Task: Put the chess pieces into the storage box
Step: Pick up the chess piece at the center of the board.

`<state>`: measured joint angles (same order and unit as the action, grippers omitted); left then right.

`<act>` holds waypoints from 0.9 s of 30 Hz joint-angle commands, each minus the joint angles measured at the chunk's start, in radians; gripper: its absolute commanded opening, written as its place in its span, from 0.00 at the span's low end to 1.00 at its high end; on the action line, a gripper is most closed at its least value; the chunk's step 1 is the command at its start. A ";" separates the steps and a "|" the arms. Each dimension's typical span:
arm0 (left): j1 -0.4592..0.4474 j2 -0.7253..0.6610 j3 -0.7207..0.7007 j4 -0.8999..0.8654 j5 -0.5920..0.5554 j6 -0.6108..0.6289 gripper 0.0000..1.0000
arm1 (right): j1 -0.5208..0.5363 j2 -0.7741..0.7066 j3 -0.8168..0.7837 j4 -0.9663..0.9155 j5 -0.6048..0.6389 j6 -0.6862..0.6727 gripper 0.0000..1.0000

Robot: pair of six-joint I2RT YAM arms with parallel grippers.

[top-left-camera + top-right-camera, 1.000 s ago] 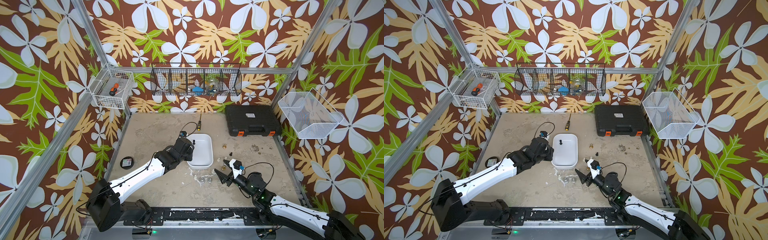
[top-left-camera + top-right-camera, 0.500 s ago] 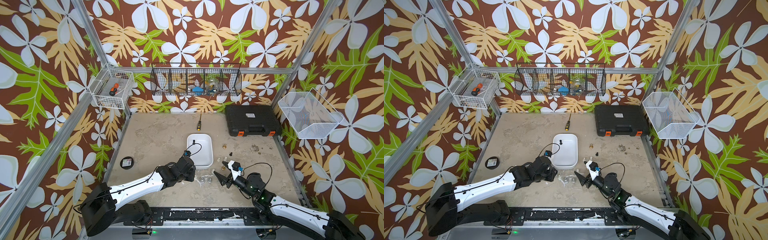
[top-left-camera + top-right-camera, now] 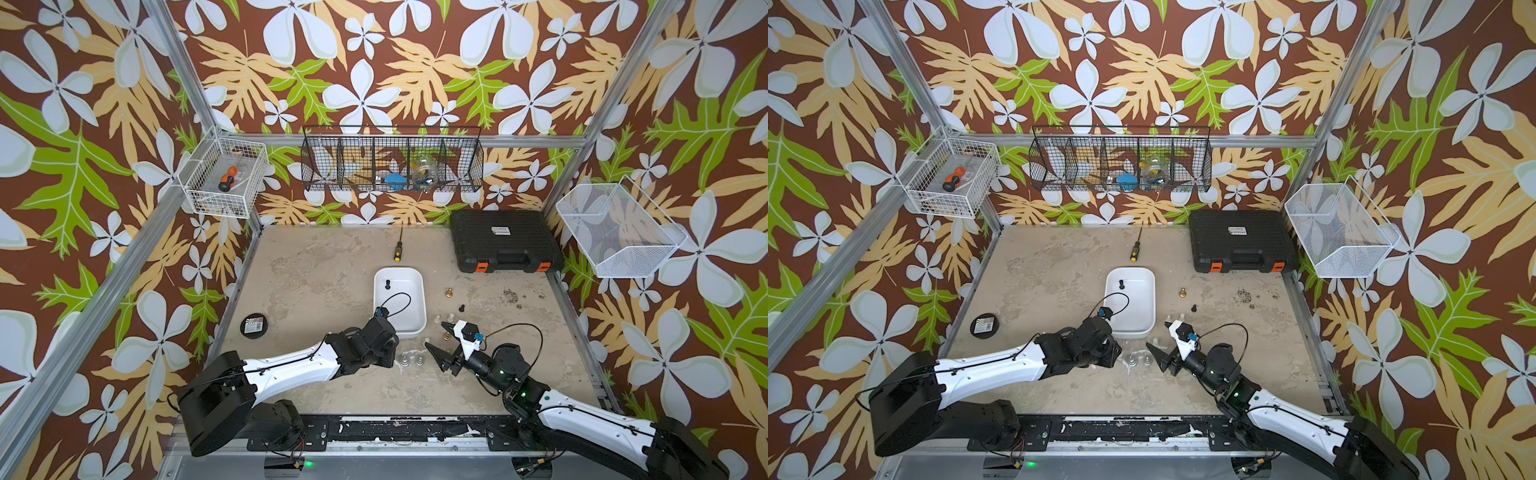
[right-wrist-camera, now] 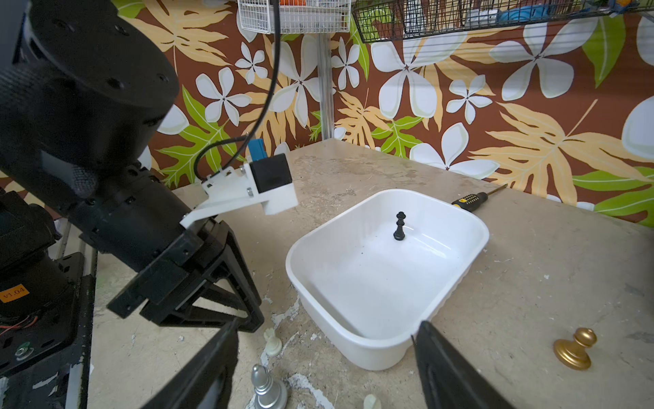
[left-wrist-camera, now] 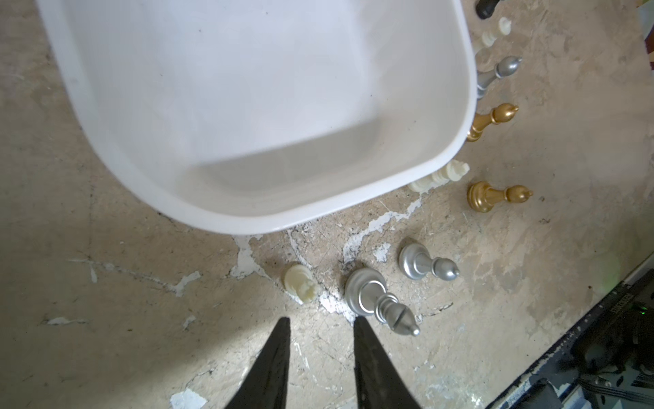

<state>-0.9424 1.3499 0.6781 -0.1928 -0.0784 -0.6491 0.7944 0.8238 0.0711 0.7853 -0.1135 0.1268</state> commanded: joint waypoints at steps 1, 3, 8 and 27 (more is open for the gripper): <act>-0.008 0.034 0.017 0.003 -0.022 0.009 0.34 | 0.002 -0.002 -0.004 0.040 -0.021 -0.009 0.79; -0.011 0.055 0.024 0.000 -0.033 0.010 0.34 | 0.002 0.000 -0.004 0.038 -0.019 -0.009 0.79; -0.012 0.091 0.042 -0.009 -0.062 0.027 0.35 | 0.001 -0.002 -0.003 0.037 -0.019 -0.009 0.80; -0.011 0.190 0.074 0.001 -0.081 0.061 0.28 | 0.000 -0.009 -0.001 0.026 -0.003 -0.009 0.80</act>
<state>-0.9524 1.5391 0.7475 -0.1978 -0.1509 -0.5995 0.7940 0.8139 0.0692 0.7914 -0.1234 0.1265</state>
